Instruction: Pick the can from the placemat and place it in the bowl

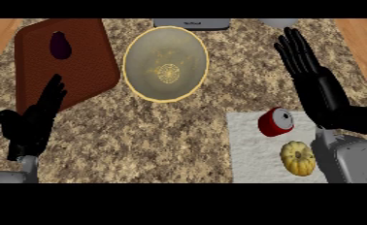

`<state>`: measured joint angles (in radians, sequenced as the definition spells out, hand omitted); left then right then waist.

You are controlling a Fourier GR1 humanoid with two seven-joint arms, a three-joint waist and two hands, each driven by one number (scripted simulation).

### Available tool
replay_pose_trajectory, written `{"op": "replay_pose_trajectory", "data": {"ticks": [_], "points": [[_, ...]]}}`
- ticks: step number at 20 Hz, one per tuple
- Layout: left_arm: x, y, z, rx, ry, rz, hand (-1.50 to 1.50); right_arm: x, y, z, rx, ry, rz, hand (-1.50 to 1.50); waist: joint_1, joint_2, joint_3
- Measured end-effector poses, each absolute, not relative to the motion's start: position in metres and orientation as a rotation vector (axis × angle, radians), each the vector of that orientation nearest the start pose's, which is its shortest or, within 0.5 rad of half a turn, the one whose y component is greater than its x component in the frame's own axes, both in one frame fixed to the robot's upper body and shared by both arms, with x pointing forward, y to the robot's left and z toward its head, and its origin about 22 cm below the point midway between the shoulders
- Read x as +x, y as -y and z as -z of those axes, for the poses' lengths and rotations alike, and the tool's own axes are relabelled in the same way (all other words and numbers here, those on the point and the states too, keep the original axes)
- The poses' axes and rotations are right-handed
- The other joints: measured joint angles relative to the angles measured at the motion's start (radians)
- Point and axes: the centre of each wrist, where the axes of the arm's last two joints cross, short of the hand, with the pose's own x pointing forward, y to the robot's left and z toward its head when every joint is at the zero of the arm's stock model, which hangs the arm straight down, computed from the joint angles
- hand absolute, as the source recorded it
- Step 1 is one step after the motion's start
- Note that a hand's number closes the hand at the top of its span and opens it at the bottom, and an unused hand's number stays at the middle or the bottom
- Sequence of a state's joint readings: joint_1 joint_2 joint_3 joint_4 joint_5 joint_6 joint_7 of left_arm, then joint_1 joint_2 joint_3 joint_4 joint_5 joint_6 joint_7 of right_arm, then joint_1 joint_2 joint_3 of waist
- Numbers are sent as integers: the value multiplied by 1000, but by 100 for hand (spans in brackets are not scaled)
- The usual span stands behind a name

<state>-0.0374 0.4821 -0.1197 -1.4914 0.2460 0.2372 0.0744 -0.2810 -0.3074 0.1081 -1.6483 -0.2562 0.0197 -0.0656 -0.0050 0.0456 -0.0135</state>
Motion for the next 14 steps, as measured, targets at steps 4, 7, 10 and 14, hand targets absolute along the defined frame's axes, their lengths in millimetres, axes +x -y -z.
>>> {"op": "replay_pose_trajectory", "data": {"ticks": [4,7,10,14], "points": [[257,-292,-27,196,1485,153,0,287,258,-94,60,1878,-208,150,-11,-29,8],[263,-266,-33,92,1551,226,0,279,287,-91,-150,1820,-253,150,-42,-38,4],[261,-241,-32,-23,1575,294,0,268,301,-63,-341,1708,-253,-150,-34,-41,8],[261,-221,-31,-111,1582,346,0,260,296,-35,-399,1688,-245,-150,-11,-43,12]]}}
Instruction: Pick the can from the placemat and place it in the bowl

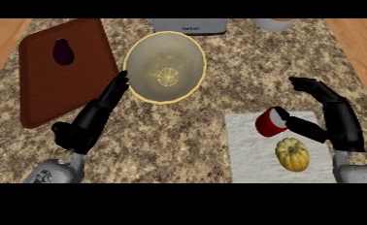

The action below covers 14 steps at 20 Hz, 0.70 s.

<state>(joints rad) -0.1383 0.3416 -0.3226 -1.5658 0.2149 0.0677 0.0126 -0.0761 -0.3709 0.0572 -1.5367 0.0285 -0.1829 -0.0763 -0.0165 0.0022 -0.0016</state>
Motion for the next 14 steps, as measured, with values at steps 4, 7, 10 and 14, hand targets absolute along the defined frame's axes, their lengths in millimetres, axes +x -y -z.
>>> {"op": "replay_pose_trajectory", "data": {"ticks": [4,7,10,14], "points": [[259,-213,-33,-147,1589,368,0,268,302,-41,-519,1629,-432,-150,15,-1,0],[260,-207,-34,-165,1590,375,0,276,306,-62,-592,1538,-594,-150,18,-2,-1],[262,-206,-33,-167,1587,384,0,284,311,-84,-672,1387,-773,-150,24,-3,-3],[264,-204,-31,-174,1581,393,0,291,307,-104,-657,1128,-994,-150,32,-2,-5]]}}
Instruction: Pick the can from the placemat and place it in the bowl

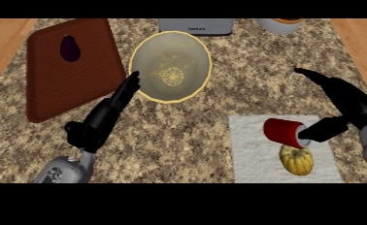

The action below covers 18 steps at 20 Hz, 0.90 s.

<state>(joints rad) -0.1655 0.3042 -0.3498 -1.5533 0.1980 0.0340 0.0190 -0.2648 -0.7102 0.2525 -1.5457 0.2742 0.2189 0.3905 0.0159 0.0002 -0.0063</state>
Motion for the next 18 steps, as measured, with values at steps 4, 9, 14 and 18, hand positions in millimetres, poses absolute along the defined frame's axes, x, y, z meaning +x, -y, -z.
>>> {"op": "replay_pose_trajectory", "data": {"ticks": [4,9,14,18], "points": [[265,-201,-34,-176,1586,395,0,302,290,-127,-581,914,-1111,-150,4,-1,1],[264,-198,-34,-175,1585,394,0,321,258,-149,-497,762,-1165,-150,1,-1,3],[266,-202,-32,-171,1586,381,0,321,235,-148,-441,740,-1177,-150,-9,-2,4],[271,-203,-37,-173,1587,376,0,324,226,-143,-439,721,-1192,-150,-11,-1,5]]}}
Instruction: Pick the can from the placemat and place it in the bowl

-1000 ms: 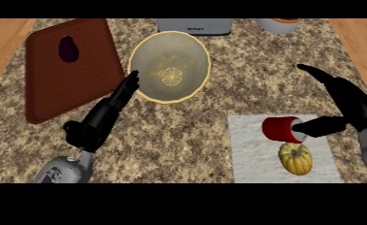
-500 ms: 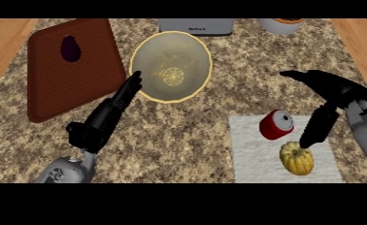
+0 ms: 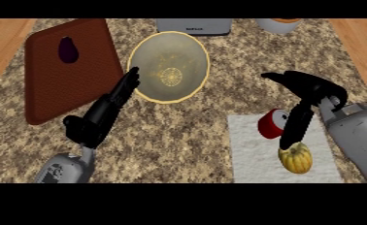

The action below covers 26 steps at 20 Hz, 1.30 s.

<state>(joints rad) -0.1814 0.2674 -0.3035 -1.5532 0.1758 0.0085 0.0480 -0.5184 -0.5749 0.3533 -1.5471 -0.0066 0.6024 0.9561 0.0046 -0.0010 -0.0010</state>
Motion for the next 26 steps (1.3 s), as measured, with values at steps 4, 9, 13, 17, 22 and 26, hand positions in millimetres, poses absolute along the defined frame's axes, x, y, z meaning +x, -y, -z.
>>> {"op": "replay_pose_trajectory", "data": {"ticks": [4,9,13,17,22,26], "points": [[267,-202,-33,-170,1592,374,0,316,217,-139,-464,726,-1213,-150,-3,0,0],[266,-206,-36,-171,1588,378,0,303,213,-132,-532,737,-1231,-150,-5,-1,1],[261,-201,-31,-166,1595,377,0,293,207,-123,-583,757,-1235,-150,-5,0,1],[264,-201,-31,-166,1594,378,0,287,210,-115,-665,747,-1243,-150,-5,0,1],[265,-204,-32,-170,1595,377,0,287,216,-104,-725,726,-1219,-150,-4,1,1],[265,-208,-36,-172,1592,382,0,288,228,-87,-734,694,-1205,-150,-4,1,1]]}}
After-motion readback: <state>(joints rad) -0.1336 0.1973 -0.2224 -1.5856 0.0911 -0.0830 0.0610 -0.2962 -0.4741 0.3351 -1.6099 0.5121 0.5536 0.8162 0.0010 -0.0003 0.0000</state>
